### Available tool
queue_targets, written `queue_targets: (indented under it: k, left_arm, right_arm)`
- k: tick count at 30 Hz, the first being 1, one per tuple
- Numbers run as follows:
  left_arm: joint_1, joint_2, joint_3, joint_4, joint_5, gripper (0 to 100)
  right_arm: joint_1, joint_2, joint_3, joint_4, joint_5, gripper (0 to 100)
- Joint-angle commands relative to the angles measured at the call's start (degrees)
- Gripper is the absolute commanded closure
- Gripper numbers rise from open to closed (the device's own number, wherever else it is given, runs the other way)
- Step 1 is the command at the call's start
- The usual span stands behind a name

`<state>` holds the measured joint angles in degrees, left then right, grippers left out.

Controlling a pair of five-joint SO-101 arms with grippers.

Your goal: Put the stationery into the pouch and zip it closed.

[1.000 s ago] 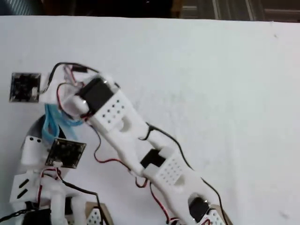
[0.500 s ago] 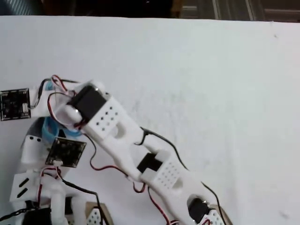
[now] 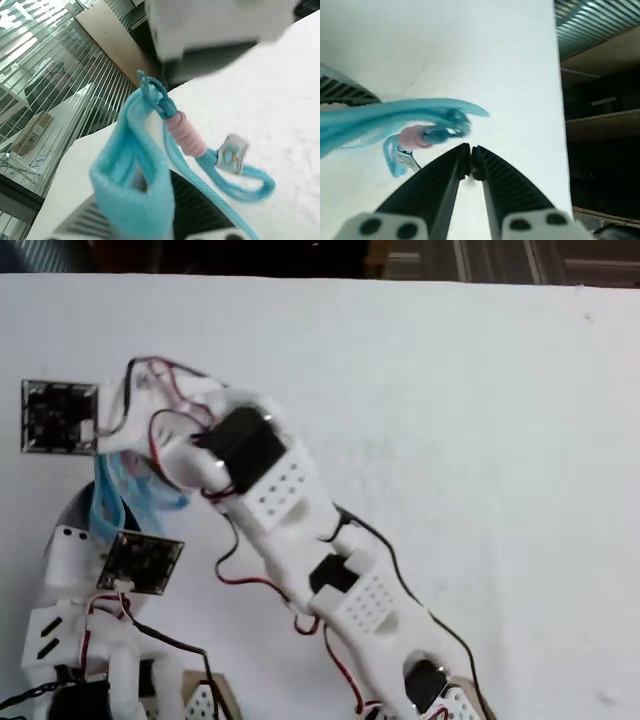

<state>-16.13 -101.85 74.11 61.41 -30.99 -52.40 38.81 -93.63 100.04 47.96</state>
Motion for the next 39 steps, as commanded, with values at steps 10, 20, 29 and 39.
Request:
queue_targets:
  k: [10, 20, 29, 39]
  left_arm:
    - [0.04, 1.19, 11.87, -0.26, -0.53, 98]
    - [1.45, 1.36, 8.44, 0.0, 6.51, 97]
    - [1.8, 1.19, 5.27, 2.81, 12.84, 85]
    - [1.98, 1.19, 3.34, 2.29, 22.24, 79]
  right_arm:
    - [19.38, -16.48, 1.93, 1.27, -15.12, 87.2]
    - [13.58, -35.65, 20.75, 1.27, -41.93, 79.0]
    - [7.08, -42.15, 33.93, 1.01, -45.98, 79.0]
    - [7.96, -42.24, 48.88, 0.92, -65.49, 79.0]
